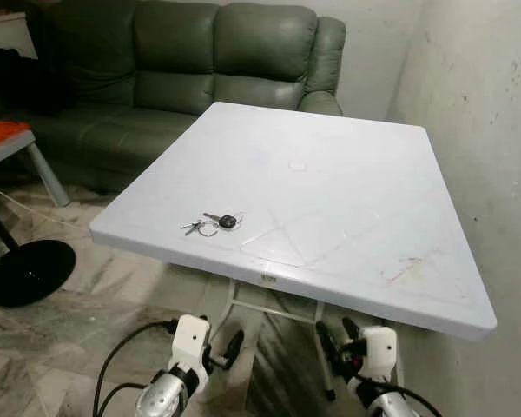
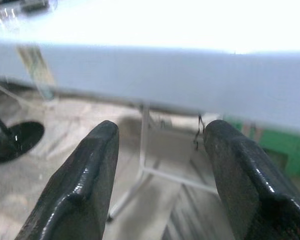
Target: Hang keys on a hook
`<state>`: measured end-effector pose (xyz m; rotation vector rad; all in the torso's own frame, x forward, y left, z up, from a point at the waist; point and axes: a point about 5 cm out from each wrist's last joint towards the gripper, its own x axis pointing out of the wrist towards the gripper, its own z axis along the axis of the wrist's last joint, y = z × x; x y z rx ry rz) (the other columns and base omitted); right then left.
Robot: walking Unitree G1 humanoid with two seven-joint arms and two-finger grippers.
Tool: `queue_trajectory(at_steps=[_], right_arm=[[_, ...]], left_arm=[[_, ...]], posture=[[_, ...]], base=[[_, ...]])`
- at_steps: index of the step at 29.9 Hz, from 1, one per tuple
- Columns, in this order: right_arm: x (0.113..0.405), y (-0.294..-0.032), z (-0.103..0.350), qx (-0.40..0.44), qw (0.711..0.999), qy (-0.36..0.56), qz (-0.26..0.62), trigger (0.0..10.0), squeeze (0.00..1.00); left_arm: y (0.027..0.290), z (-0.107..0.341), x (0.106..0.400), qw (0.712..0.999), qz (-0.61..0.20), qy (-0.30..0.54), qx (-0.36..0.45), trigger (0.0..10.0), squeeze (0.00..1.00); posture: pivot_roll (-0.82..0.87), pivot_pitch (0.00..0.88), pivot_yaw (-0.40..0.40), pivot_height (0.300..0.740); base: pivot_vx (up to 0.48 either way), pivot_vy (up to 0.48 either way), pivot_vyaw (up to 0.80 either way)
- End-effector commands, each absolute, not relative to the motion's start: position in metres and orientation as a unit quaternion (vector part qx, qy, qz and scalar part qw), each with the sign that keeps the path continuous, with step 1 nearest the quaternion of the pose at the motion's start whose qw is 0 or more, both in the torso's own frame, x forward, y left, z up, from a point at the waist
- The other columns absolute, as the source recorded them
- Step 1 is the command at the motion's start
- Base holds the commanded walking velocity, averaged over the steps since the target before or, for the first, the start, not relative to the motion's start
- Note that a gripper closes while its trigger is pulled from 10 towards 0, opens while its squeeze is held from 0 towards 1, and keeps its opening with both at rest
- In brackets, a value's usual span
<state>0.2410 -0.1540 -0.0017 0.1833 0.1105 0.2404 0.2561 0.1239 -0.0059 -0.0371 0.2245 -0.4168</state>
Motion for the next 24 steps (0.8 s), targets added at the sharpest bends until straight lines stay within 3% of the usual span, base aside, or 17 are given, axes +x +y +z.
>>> queue_trajectory(at_steps=[1,8,24], right_arm=[[0.249,-0.157,0.008,0.102,0.988,0.032,0.111,10.0,0.00],[0.253,-0.164,0.016,0.122,0.988,0.012,0.096,10.0,0.00],[0.247,-0.176,0.028,0.148,0.977,0.005,0.154,10.0,0.00]], left_arm=[[0.122,0.007,0.266,0.974,-0.212,0.079,-0.019,10.0,0.00],[0.116,0.015,0.270,0.972,-0.226,0.057,-0.019,10.0,0.00],[0.115,0.017,0.261,0.965,-0.258,0.044,-0.015,10.0,0.00]], posture=[[-0.04,0.000,-0.030,0.740],[-0.04,0.000,-0.028,0.740],[-0.04,0.000,-0.024,0.740]], base=[[0.000,0.000,0.00],[0.000,0.000,0.00],[0.000,0.000,0.00]])
